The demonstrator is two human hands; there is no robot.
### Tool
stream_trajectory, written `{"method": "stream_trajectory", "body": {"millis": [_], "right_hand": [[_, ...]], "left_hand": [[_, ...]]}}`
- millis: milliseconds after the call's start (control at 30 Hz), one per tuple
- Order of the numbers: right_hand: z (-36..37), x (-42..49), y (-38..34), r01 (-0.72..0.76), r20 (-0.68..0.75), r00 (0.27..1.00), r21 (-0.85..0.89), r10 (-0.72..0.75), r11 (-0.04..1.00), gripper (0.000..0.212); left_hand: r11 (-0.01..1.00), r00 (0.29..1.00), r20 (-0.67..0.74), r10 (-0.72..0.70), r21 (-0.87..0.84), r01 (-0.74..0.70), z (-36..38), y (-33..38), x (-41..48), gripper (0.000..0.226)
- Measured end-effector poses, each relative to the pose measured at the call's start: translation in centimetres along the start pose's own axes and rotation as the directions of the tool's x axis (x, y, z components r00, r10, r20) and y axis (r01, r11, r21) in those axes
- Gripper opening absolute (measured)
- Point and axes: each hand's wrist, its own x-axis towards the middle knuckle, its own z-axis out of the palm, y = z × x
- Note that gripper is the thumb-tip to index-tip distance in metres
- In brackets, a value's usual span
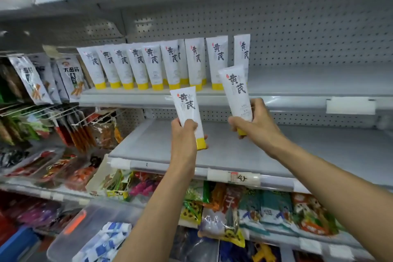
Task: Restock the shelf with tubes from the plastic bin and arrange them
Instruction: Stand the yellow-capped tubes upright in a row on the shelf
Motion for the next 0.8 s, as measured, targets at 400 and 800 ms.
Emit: {"method": "stream_trajectory", "body": {"millis": [400,800], "right_hand": [[-7.2,7.7,-2.8,0.070,-0.276,0.958,-0.053,-0.082,0.996,0.032],[-7.9,15.2,-0.5,-0.136,-0.274,0.961,-0.346,0.039,0.928,0.028]], "left_hand": [[0.981,0.976,0.161,0.149,0.104,-0.166,5.3,1.4,2.4,0.039],[0.963,0.942,0.245,0.228,0.088,-0.255,6.6,0.5,7.1,0.047]]}}
